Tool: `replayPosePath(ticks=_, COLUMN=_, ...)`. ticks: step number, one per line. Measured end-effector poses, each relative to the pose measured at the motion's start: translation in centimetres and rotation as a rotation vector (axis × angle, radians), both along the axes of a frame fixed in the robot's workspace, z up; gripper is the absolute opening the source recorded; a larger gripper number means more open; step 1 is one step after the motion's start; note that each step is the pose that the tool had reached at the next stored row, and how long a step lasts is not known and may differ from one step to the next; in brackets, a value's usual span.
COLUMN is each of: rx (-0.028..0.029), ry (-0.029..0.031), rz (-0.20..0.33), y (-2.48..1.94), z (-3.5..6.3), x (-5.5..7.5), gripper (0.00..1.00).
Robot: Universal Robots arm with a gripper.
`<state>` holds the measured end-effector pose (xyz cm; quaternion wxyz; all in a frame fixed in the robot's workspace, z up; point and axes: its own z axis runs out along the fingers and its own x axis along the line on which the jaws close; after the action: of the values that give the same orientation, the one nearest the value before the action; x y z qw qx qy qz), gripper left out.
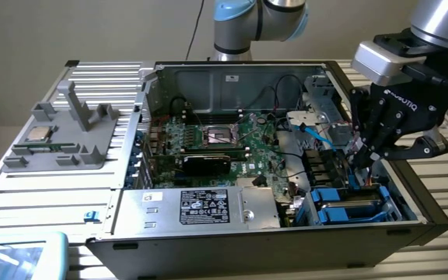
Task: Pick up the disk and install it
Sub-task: 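Insert the second disk wire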
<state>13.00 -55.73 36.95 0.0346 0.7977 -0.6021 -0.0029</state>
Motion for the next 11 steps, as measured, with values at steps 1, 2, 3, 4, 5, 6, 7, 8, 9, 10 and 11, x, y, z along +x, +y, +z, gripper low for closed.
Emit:
replayPosePath(ticks=1, rx=0.0021, ry=-0.0005, rz=0.017, y=0.00, z=0.00, x=0.00, gripper=0.11)
replayPosePath(ticks=2, rx=0.0040, ry=-0.0008, rz=0.036, y=0.00, z=-0.01, x=0.00, gripper=0.11)
replayPosePath(ticks=3, rx=0.0055, ry=-0.0009, rz=0.053, y=0.00, z=0.00, x=0.00, gripper=0.11)
replayPosePath(ticks=4, rx=0.0072, ry=-0.0010, rz=0.071, y=0.00, z=0.00, x=0.00, gripper=0.11)
replayPosePath(ticks=5, rx=0.0088, ry=-0.0011, rz=0.089, y=0.00, z=-0.01, x=0.00, gripper=0.11)
replayPosePath(ticks=6, rx=0.0103, ry=-0.0012, rz=0.107, y=0.00, z=-0.01, x=0.00, gripper=0.11)
replayPosePath(ticks=7, rx=0.0118, ry=-0.0013, rz=0.126, y=0.00, z=0.00, x=0.00, gripper=0.11)
replayPosePath(ticks=8, rx=0.0135, ry=-0.0013, rz=0.145, y=0.00, z=0.00, x=0.00, gripper=0.11)
replayPosePath(ticks=9, rx=0.0153, ry=-0.0013, rz=0.163, y=0.00, z=0.00, x=0.00, gripper=0.11)
replayPosePath(ticks=10, rx=0.0176, ry=-0.0014, rz=0.182, y=0.00, z=0.00, x=0.00, gripper=0.11)
replayPosePath(ticks=11, rx=0.0197, ry=-0.0014, rz=0.199, y=0.00, z=0.00, x=0.00, gripper=0.11)
